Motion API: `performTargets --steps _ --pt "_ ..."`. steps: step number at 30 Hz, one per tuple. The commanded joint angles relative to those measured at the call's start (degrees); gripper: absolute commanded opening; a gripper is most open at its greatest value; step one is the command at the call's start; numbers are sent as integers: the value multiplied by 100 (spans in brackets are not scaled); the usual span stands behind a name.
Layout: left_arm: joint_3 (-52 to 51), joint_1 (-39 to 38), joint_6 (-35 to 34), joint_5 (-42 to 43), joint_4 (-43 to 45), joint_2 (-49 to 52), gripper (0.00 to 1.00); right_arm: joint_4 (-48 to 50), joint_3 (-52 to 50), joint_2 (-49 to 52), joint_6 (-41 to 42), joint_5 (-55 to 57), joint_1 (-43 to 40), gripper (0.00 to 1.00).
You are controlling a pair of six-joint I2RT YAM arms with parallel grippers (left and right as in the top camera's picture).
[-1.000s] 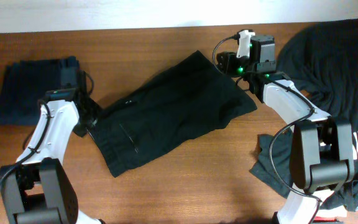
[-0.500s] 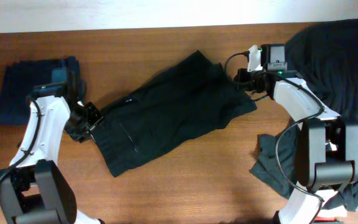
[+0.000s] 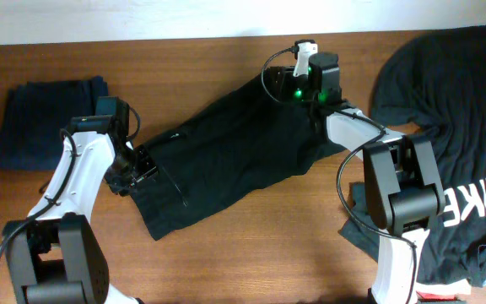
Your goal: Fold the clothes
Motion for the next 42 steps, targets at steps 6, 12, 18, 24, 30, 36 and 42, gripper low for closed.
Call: performTargets --steps 6,12,18,24,30,36,42 --pt "-59 9 94 -63 20 35 60 -2627 632 -614 140 -1338 -852 36" --pt "-59 9 61 -111 595 35 60 -5270 627 -686 -640 -1255 -691 35" --pt "-452 9 -385 -107 400 39 75 -6649 363 -660 -1080 1327 -695 32" --pt "-1274 9 -385 -107 1137 39 81 -6736 201 -557 -1414 1392 -695 36" --pt "-1703 7 -291 87 2111 46 86 -7503 -4 -560 -994 2205 -695 14" --pt "-2096 9 -291 173 2225 46 31 -7639 203 -612 -992 2247 -817 13" --pt "-1864 9 505 -354 2256 44 1 -8391 1137 -970 -981 2245 -1327 13"
